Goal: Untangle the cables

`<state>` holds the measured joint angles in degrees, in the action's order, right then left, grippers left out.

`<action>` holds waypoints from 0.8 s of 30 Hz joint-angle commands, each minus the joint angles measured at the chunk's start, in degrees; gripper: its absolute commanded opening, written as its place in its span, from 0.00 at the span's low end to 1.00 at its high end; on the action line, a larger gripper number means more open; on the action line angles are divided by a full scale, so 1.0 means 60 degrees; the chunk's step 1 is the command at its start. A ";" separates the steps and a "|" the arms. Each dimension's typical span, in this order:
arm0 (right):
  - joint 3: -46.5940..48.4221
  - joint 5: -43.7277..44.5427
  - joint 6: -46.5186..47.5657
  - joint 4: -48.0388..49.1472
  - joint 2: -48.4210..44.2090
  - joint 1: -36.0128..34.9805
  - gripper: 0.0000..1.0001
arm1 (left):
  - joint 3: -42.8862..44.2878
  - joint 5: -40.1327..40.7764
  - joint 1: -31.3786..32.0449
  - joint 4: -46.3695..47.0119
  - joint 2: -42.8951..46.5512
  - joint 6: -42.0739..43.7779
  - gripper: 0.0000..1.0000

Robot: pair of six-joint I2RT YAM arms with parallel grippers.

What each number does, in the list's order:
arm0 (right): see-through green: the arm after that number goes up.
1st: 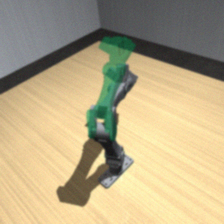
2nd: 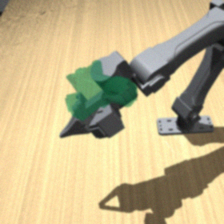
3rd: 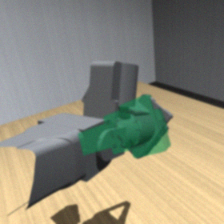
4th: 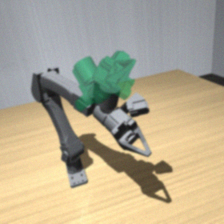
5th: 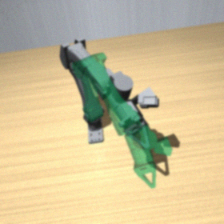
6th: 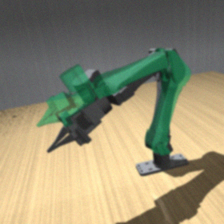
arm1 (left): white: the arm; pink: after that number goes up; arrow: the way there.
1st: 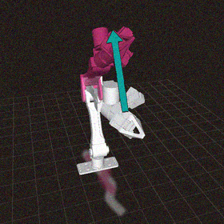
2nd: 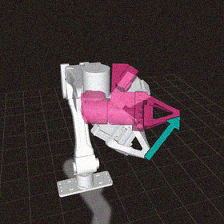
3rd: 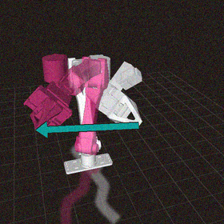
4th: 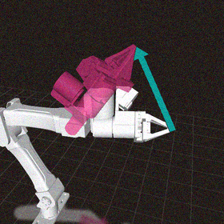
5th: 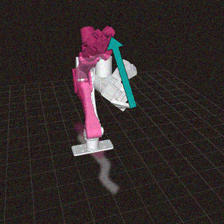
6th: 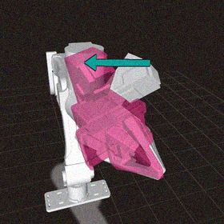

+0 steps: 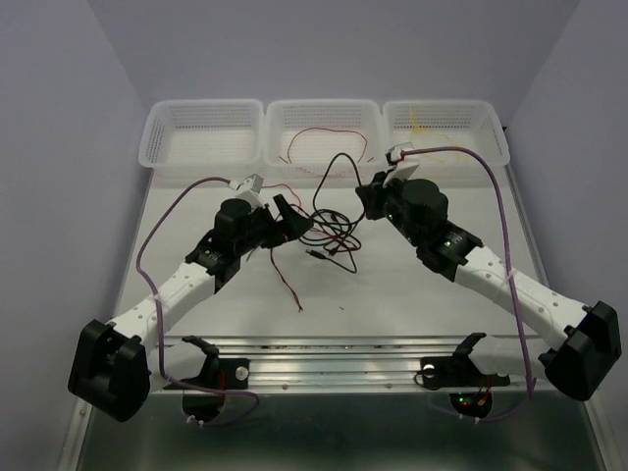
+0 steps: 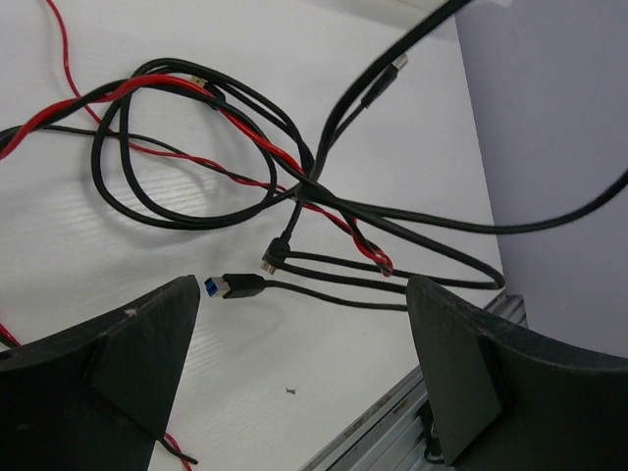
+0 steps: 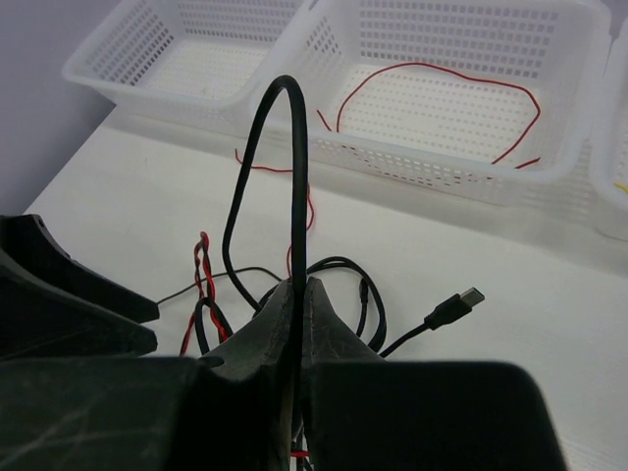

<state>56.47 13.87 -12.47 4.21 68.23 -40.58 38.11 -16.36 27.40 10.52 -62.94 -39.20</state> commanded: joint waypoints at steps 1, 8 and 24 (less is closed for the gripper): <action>0.0052 -0.0347 -0.0104 0.0544 -0.0399 -0.0063 0.01 | 0.0679 0.1069 0.0019 0.0677 -0.0218 -0.1270 0.99; 0.0008 -0.0802 -0.0104 0.0588 -0.0399 -0.0063 0.01 | 0.1294 0.2052 0.0019 0.0941 -0.1388 -0.2299 0.95; -0.0168 -0.0686 -0.0236 0.0837 -0.0780 -0.0063 0.01 | 0.1866 0.3399 0.0019 0.0006 -0.2299 -0.3179 0.00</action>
<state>55.61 9.21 -13.41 4.51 66.19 -40.58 47.09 0.47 27.38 11.73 -78.96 -57.98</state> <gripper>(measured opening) 0.045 0.201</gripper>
